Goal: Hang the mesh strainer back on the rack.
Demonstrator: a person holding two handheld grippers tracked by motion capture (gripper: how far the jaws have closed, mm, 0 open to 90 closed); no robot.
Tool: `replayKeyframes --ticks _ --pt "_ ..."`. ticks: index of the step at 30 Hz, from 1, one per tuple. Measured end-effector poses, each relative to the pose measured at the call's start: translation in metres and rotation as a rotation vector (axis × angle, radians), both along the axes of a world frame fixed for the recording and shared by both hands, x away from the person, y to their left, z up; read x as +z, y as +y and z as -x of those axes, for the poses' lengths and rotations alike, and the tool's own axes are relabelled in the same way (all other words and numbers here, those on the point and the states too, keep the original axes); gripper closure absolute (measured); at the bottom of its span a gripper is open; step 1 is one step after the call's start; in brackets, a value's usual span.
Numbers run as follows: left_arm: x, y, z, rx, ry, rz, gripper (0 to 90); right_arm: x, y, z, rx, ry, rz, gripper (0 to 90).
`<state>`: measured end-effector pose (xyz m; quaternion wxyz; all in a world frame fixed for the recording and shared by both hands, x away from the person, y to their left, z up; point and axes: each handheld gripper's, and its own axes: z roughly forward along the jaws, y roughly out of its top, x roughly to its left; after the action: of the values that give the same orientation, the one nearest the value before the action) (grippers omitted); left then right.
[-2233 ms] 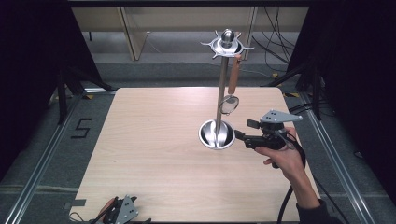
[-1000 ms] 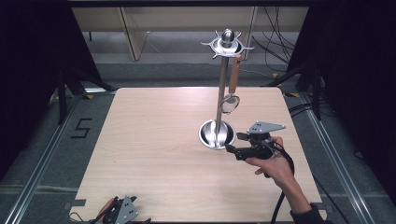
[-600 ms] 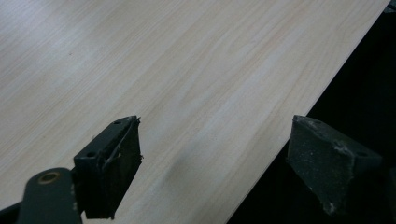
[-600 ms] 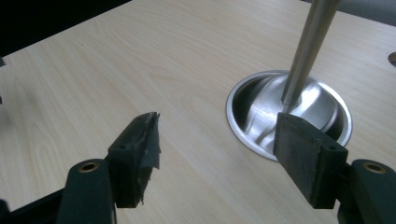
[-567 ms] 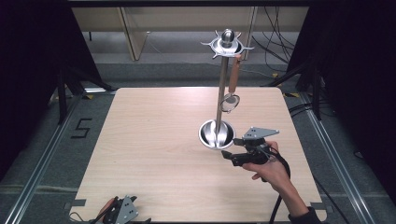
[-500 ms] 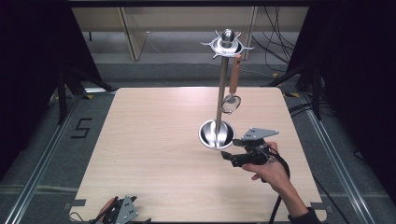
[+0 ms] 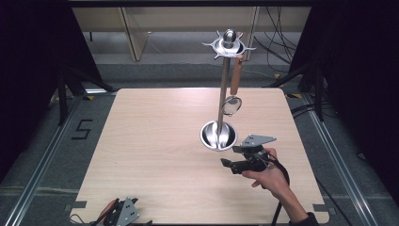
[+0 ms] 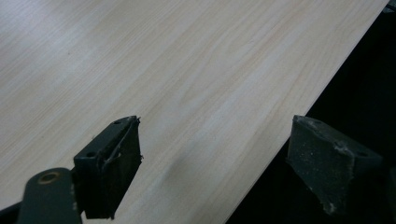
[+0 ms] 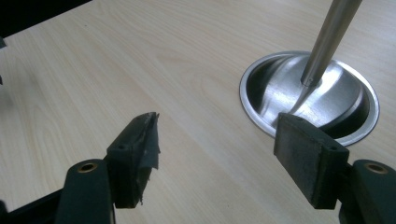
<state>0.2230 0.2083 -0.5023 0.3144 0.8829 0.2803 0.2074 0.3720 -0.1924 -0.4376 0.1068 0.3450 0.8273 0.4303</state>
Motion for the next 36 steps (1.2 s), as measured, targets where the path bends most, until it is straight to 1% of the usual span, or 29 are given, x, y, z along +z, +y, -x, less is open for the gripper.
replayKeyframes --ticks 1,2,3,4,5,6,7,8,9,10,11,12,13,14,15,16,17,19,20,21,24,26,27,28,31,33,34,35,36 --pt "0.0 0.0 0.0 0.0 0.0 -0.001 16.6 0.0 0.0 0.0 0.003 0.01 0.015 30.3" --pt "0.0 0.0 0.0 0.0 0.001 0.001 16.6 -0.001 0.001 0.0 0.001 0.0 0.024 29.9" --pt "0.0 0.0 0.0 -0.001 0.003 0.002 16.6 -0.002 0.0 -0.001 0.019 -0.005 0.044 29.6" --pt "-0.001 -0.001 0.0 -0.002 -0.002 0.012 16.6 -0.002 0.001 -0.002 0.029 -0.01 0.05 29.6" --pt "-0.001 -0.001 0.0 -0.001 -0.001 0.011 16.6 -0.003 0.002 -0.001 0.021 -0.012 0.045 30.0" --pt "0.0 0.0 0.0 -0.001 0.004 0.001 16.6 -0.003 0.002 0.001 0.009 0.002 0.033 30.2" --pt "0.0 0.0 0.0 0.0 0.0 -0.002 16.6 -0.003 0.002 0.001 0.019 0.003 0.034 30.2" --pt "0.0 0.0 0.0 -0.001 0.002 0.002 16.6 -0.004 0.002 0.001 0.023 -0.011 0.043 30.2" --pt "-0.001 0.0 0.0 -0.002 -0.002 0.011 16.6 -0.004 0.003 0.003 0.019 0.009 0.045 30.2" --pt "-0.001 0.0 0.0 -0.002 -0.002 0.011 16.6 -0.006 0.003 0.003 0.02 0.004 0.043 30.2" --pt "0.0 0.0 0.0 -0.001 0.003 0.001 16.6 -0.006 0.004 0.005 0.013 0.02 0.041 30.2" --pt "0.0 0.0 0.0 0.001 -0.001 0.002 16.6 -0.007 0.003 0.003 0.023 -0.009 0.051 30.1" --pt "-0.001 0.0 0.0 -0.001 -0.002 0.009 16.6 -0.007 0.004 0.004 0.024 0.004 0.051 30.1" --pt "-0.001 0.0 0.0 -0.001 -0.003 0.011 16.6 -0.008 0.004 0.004 0.019 -0.003 0.056 30.1" --pt "0.0 0.0 0.0 -0.001 0.003 0.002 16.6 -0.007 0.005 0.006 0.015 0.021 0.051 30.1" --pt "0.0 0.0 0.0 -0.001 0.002 0.002 16.6 -0.009 0.004 0.005 0.032 0.0 0.053 30.1" --pt "-0.001 0.0 0.0 -0.001 -0.001 0.009 16.6 -0.009 0.004 0.005 0.035 -0.002 0.053 30.1" --pt "-0.001 0.0 0.0 -0.003 -0.002 0.01 16.6 -0.01 0.004 0.006 0.033 0.004 0.06 30.0" --pt "-0.001 0.0 0.0 -0.001 -0.002 0.01 16.6 -0.011 0.004 0.006 0.046 -0.001 0.054 30.0" --pt "0.0 0.0 0.0 -0.001 0.002 -0.002 16.6 -0.011 0.004 0.007 0.027 0.003 0.059 30.0" --pt "-0.001 0.0 0.0 -0.001 -0.003 0.01 16.6 -0.012 0.004 0.009 0.032 0.014 0.065 29.7" --pt "0.0 0.0 0.0 -0.001 0.002 0.002 16.6 -0.013 0.004 0.01 0.026 0.006 0.06 29.7" --pt "-0.001 0.0 0.0 -0.001 -0.003 0.011 16.6 -0.014 0.004 0.01 0.035 0.012 0.055 29.6" --pt "-0.001 0.0 0.0 -0.002 -0.003 0.009 16.6 -0.014 0.004 0.01 0.038 0.002 0.059 29.6" --pt "-0.001 0.0 0.0 -0.002 -0.003 0.009 16.6 -0.016 0.004 0.012 0.05 0.002 0.064 29.4" --pt "-0.001 -0.001 0.0 0.0 0.002 0.008 16.6 -0.017 0.004 0.014 0.045 -0.001 0.063 29.2" --pt "-0.001 -0.001 0.0 0.0 0.002 0.009 16.6 -0.017 0.004 0.014 0.057 0.005 0.061 29.2" --pt "0.0 -0.001 0.0 0.0 0.001 0.009 16.6 -0.018 0.004 0.015 0.047 0.01 0.059 29.0" --pt "0.0 -0.001 0.0 0.0 0.001 0.009 16.6 -0.018 0.004 0.015 0.047 -0.001 0.067 28.8"
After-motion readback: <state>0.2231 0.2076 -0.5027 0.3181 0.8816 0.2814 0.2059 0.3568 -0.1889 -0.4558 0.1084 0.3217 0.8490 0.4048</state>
